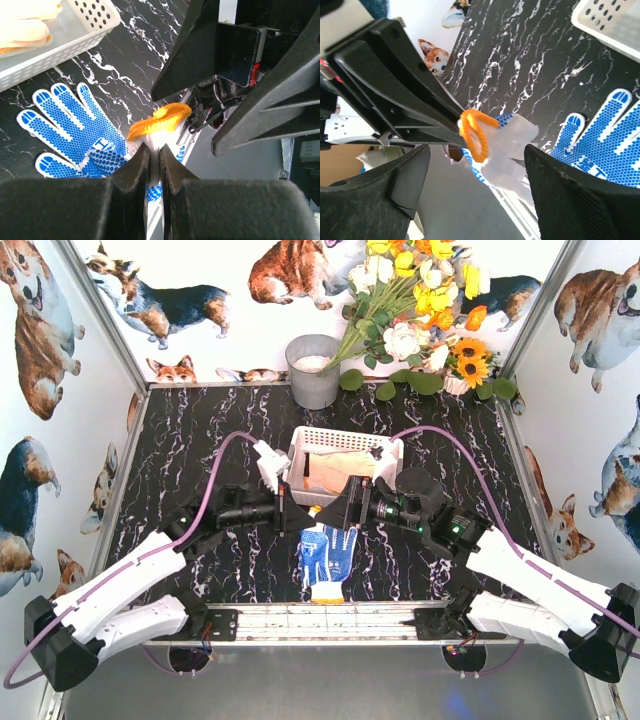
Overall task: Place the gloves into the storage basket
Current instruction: Pick up the glove from the center of the board.
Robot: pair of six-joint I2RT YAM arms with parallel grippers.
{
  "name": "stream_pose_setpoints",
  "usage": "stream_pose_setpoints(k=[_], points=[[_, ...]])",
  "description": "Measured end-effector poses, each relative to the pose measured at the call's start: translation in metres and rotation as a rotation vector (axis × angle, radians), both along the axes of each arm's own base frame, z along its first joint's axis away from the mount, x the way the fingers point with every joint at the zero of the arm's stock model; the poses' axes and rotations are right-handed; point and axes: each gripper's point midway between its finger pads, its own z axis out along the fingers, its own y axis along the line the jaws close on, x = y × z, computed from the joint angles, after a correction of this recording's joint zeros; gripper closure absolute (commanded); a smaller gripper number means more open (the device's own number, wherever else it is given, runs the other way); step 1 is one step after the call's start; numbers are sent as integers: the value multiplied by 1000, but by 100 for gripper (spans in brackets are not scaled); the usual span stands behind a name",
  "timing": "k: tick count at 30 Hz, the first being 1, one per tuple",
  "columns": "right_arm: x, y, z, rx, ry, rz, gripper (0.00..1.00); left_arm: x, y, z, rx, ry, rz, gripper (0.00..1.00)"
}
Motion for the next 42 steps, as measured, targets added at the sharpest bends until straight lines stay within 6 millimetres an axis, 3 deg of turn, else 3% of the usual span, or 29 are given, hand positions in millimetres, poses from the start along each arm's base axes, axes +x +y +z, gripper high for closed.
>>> stream_pose_setpoints(k=[9,16,17,19,20,22,26,29,34,38,42], points=[[1,2,9,51,30,-2,57,-6,-13,3,-23,-16,-54,100],[0,2,12,72,51,2,98,-13,-19,7,-43,-26,-91,100],[0,2,12,74,52,1,100,-12,-19,7,-43,-26,-90,100],[0,2,13,77,56,-3,100,-12,-18,8,-44,-32,-83,91],[0,1,13,80,57,-6,100,-11,-18,8,-46,-36,-77,84],[0,0,14,85,60,-15,100,-8,-16,10,-47,-49,-54,60],[3,-12,12,73,65,-73,100,1,-7,14,-34,-83,23,40],[8,-25,9,54,70,-144,100,9,1,14,-3,-100,89,34],[20,-51,0,-54,109,-302,100,25,12,19,41,-131,189,33],[37,-72,16,-123,129,-461,100,32,13,22,67,-158,232,32],[51,-90,31,-162,174,-622,100,29,-1,25,81,-190,224,32]])
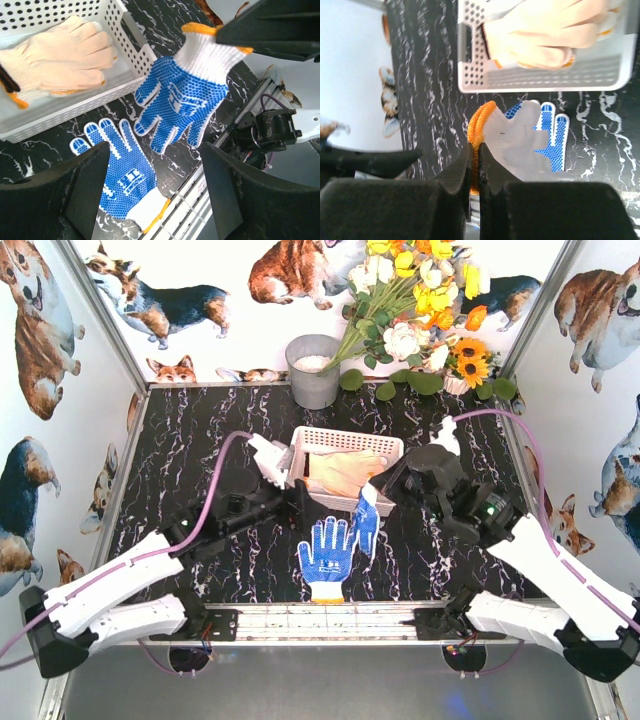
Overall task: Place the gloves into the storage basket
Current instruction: Pick up the glove from the center of the board.
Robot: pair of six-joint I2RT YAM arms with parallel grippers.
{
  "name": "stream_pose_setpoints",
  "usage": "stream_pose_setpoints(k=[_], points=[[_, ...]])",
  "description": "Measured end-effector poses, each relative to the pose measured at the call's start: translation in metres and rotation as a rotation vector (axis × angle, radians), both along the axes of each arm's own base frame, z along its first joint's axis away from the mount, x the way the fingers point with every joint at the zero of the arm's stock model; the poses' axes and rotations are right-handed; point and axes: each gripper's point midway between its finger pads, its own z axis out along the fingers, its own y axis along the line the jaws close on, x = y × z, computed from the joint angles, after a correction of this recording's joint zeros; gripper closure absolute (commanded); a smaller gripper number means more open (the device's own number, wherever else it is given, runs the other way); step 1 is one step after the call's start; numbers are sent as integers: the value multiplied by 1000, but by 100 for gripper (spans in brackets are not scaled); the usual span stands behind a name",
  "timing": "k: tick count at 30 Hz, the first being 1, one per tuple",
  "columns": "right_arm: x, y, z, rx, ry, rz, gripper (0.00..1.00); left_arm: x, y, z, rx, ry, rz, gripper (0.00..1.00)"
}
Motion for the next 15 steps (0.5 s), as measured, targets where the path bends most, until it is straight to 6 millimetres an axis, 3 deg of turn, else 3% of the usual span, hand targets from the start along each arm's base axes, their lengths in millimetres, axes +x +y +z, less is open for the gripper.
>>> stream_pose_setpoints(k=[7,15], points=[[9,-20,-11,-51,134,-213,100,-8,-42,4,-7,-62,-35,28],[9,-23,-24,-18,241,-334,100,-1,-83,-18,29,-91,-8,17]])
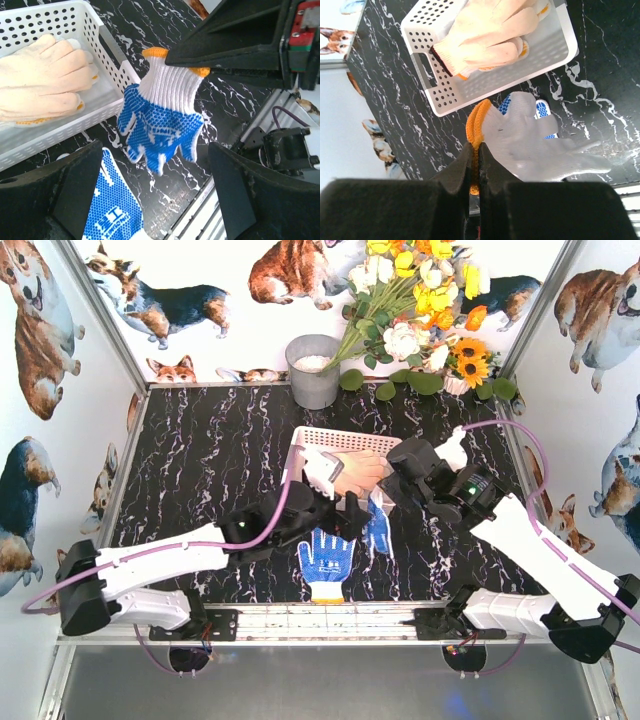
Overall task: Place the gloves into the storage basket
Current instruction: Pick up the glove from the center of the board.
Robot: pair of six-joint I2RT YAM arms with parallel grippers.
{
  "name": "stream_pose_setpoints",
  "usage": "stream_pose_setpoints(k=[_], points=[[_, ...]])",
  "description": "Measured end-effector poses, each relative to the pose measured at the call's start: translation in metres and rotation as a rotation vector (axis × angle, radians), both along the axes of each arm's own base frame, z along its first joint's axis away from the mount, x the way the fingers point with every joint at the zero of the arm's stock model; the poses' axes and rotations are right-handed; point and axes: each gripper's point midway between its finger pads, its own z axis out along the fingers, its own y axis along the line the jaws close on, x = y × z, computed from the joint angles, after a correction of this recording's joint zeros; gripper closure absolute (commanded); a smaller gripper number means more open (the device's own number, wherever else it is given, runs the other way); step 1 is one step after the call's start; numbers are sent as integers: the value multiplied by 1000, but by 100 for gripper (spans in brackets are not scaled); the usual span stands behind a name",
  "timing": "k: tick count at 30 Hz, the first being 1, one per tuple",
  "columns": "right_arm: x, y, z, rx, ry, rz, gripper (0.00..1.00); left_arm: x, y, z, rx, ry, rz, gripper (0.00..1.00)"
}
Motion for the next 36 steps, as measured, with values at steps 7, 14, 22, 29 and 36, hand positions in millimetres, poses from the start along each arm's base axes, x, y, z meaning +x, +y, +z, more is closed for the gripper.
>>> stream_pose_setpoints(k=[7,14,22,29,36], points=[[2,2,2,65,14,-66,100,10,-18,-4,-30,-24,30,10],[3,4,7,94,13,-85,100,17,-41,-9,-20,-30,44,13],[3,4,9,108,10,-90,100,35,-37,-14,13,-35,158,73],[2,4,2,97,-11,-61,88,31,-29,-8,15,-36,161,100],[-1,-3,0,46,-86,21,35,16,-17,-7,30,-41,94,100]])
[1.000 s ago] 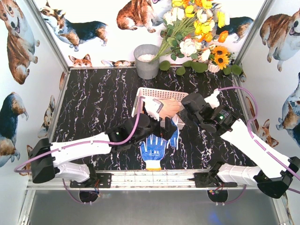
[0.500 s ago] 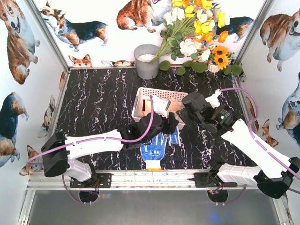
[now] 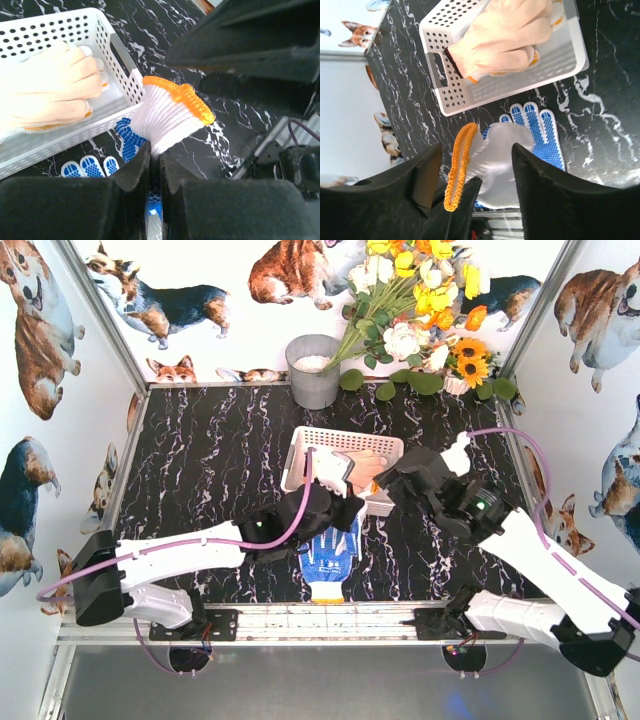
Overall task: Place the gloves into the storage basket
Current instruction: Pick up the glove from the center of the board.
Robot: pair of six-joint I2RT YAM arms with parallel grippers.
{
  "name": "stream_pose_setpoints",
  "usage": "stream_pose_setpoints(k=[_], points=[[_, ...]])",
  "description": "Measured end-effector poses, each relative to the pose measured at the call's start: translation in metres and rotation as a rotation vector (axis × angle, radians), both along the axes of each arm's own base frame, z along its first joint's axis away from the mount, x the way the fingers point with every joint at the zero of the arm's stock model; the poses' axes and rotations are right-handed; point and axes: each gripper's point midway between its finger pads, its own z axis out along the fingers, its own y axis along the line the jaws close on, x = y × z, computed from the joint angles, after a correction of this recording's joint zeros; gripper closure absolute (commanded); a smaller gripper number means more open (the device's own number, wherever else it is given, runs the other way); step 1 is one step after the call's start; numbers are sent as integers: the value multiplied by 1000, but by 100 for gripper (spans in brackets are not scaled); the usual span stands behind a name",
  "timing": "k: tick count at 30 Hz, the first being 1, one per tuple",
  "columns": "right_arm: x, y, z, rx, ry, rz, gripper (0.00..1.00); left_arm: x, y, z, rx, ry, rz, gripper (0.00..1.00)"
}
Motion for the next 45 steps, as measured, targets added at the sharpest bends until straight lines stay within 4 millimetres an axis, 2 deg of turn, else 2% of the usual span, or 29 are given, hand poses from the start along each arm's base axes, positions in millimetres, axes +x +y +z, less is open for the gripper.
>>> stream_pose_setpoints(k=[2,9,16,21,26,31,37,40,41,45], points=[[-3,-4,4,-9,-40,27,30,-4,3,-1,5,3,-27,100],[-16,-10,25,29,-158,113,25,-8,21,-5,-5,36,-96,100],[-24,13,30,99,-149,228,22,-12,32,2,-38,36,-122,100],[-24,39,19,120,-96,318,22,-17,30,3,-44,43,-154,100],[-24,52,7,107,-55,375,23,-22,25,-1,-40,58,-192,100],[-25,59,4,104,-45,415,35,-27,21,-14,-14,87,-223,100],[-27,62,-2,77,-39,457,72,-28,20,-18,-3,99,-232,100],[-28,62,-3,65,-40,472,96,-28,20,-18,-3,99,-232,100],[-28,62,-3,61,-42,477,100,-28,20,-18,-3,99,-232,100],[-28,62,-4,52,-49,491,100,-28,21,-19,-2,99,-228,100]])
